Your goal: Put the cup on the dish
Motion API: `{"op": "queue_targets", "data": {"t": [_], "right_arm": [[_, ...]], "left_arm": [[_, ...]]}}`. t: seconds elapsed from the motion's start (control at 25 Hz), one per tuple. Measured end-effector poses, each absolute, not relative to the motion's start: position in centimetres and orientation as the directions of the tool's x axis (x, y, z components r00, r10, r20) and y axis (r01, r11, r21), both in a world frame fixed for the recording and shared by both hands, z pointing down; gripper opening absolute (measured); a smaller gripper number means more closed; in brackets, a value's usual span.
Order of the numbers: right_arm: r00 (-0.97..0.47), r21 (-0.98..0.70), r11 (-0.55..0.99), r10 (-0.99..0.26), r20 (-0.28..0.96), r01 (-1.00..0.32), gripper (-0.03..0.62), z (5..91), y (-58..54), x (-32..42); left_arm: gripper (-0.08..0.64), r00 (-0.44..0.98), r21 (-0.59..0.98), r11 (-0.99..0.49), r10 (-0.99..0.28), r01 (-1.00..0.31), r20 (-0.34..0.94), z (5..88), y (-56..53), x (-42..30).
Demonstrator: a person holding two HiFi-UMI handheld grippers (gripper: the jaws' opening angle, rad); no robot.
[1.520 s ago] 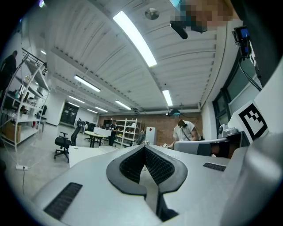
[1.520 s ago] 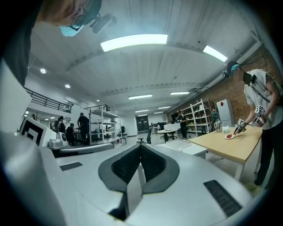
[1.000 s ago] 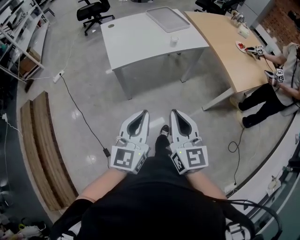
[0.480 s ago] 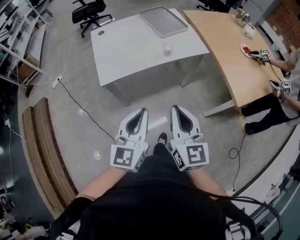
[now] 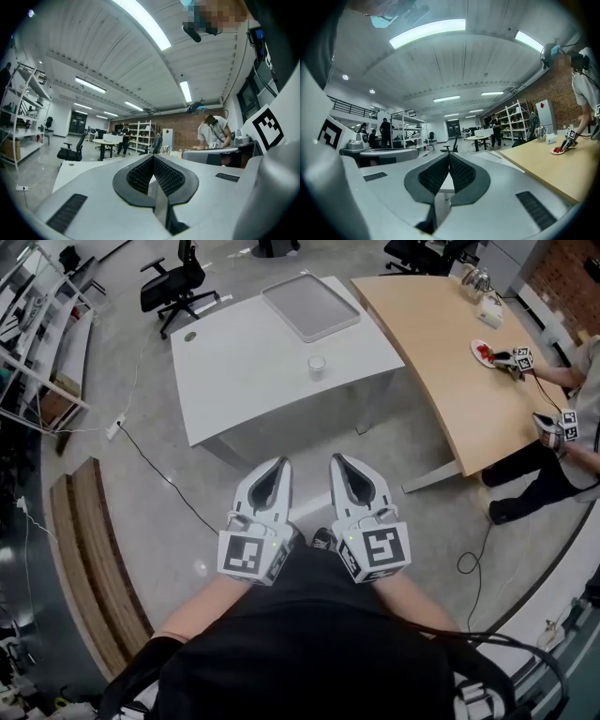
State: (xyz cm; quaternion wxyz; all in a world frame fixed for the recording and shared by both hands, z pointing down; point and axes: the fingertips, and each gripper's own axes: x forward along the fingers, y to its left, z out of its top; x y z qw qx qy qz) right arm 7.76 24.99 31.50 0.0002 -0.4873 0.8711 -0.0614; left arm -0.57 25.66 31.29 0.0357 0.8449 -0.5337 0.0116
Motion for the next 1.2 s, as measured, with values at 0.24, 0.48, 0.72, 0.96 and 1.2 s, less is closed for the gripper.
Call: {"op": "queue_targets", "data": {"t": [0.24, 0.48, 0.72, 0.96, 1.2], "right_arm": [[-0.515, -0.084, 0.509, -0.853, 0.083, -0.857, 0.012, 32.4, 22.5, 8.6], [-0.492, -0.083, 0.485, -0.863, 0.115, -0.871, 0.012, 33.5, 19.0, 9.3], [-0.482, -0.084, 0.475, -0.866, 0.132, -0.876, 0.012, 33.8, 15.5, 9.1], [-0.486, -0.093, 0.477, -0.856, 0.176, -0.874, 0.012, 35.7, 11.7, 7.8], [-0.474, -0.093, 0.465, -0.853, 0.220, -0.880, 0.012, 37.4, 6.0, 6.7]], "left_arm": [[0.000, 0.441, 0.065, -0.439, -0.898, -0.896, 0.016, 31.9, 22.8, 0.0], [0.000, 0.444, 0.068, -0.441, -0.895, -0.895, 0.043, 32.8, 19.4, 0.4], [0.000, 0.450, 0.088, -0.446, -0.892, -0.891, 0.040, 33.4, 15.6, 0.3], [0.000, 0.450, 0.101, -0.442, -0.890, -0.891, 0.076, 35.1, 11.7, -0.8], [0.000, 0.463, 0.144, -0.446, -0.878, -0.883, 0.124, 36.6, 5.9, -1.7]]}}
